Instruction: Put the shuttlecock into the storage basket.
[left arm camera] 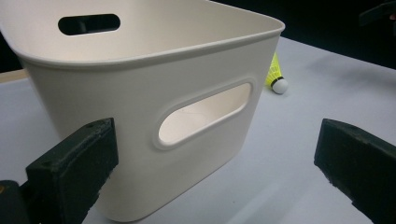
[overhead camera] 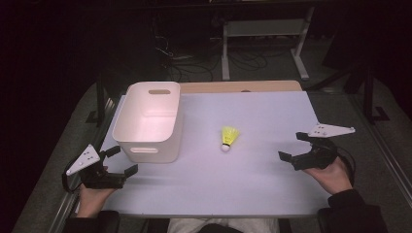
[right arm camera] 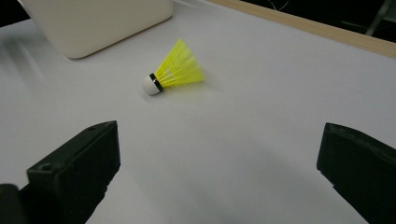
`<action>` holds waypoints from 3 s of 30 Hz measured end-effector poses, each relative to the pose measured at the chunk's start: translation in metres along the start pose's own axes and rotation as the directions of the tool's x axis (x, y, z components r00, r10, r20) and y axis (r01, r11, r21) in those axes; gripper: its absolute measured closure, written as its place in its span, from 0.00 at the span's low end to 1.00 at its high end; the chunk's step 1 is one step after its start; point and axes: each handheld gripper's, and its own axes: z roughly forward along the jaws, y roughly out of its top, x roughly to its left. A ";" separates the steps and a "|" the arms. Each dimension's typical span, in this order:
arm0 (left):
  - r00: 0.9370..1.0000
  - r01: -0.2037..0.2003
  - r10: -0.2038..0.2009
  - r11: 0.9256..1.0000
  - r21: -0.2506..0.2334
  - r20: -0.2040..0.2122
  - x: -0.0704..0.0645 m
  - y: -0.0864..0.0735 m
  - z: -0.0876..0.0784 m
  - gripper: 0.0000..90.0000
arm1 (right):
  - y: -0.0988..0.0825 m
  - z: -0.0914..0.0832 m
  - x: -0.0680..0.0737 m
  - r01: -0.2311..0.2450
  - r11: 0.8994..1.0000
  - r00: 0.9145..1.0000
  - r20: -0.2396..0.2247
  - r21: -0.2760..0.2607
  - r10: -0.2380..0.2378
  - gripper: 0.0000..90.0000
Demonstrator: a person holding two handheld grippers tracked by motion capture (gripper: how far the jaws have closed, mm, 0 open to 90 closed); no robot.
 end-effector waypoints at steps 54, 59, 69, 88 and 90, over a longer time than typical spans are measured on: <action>1.000 0.010 -0.010 1.000 -0.010 0.003 0.001 0.002 0.002 0.00 | 0.058 0.017 -0.006 0.079 0.995 0.997 -0.028 0.062 -0.077 0.00; 1.000 0.010 -0.010 1.000 -0.010 0.004 0.001 0.002 0.002 0.00 | 0.065 0.024 -0.007 0.087 0.994 0.996 -0.034 0.073 -0.084 0.00; 1.000 0.012 -0.012 1.000 -0.012 0.002 0.000 0.002 0.002 0.00 | 0.073 0.038 -0.009 0.103 0.990 0.994 -0.054 0.094 -0.098 0.00; 1.000 0.012 -0.012 1.000 -0.012 0.005 0.000 0.001 0.001 0.00 | 0.083 0.062 -0.008 0.118 0.985 0.990 -0.089 0.125 -0.108 0.00; 1.000 0.011 -0.011 1.000 -0.012 0.005 0.000 0.002 0.001 0.00 | 0.085 0.064 -0.007 0.121 0.985 0.989 -0.095 0.123 -0.110 0.00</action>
